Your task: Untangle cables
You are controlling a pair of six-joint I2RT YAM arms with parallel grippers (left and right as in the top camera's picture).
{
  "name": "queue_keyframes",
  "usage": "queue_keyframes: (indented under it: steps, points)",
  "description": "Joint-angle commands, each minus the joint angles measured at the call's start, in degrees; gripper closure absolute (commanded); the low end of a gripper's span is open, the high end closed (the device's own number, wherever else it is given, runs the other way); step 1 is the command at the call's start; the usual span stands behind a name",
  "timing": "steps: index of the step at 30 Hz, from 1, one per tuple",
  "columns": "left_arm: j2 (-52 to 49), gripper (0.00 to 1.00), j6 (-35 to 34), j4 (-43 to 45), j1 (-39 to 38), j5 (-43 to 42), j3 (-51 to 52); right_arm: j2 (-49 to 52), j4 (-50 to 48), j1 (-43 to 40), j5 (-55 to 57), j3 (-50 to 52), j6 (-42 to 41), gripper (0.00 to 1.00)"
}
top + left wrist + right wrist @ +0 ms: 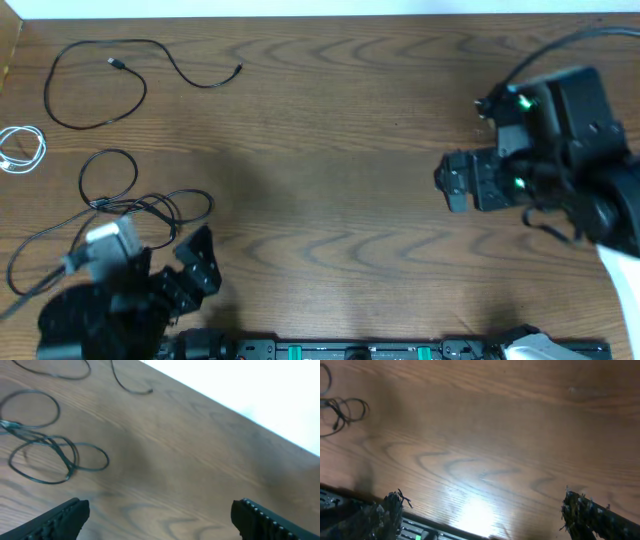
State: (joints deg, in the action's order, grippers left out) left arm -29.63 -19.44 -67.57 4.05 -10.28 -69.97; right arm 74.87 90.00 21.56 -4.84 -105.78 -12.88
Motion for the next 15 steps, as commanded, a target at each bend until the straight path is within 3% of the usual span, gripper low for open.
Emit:
queue_keyframes:
  steps: [1,15]
  points:
    - [1.53,0.04,0.5,-0.13,-0.13,2.16,-0.28,-6.27,0.26,-0.13,1.53,-0.13,-0.39,0.01]
    - [1.7,0.03,0.52,-0.17,-0.13,2.21,-0.26,-30.21,-0.52,-0.15,9.2,10.16,-4.72,0.01]
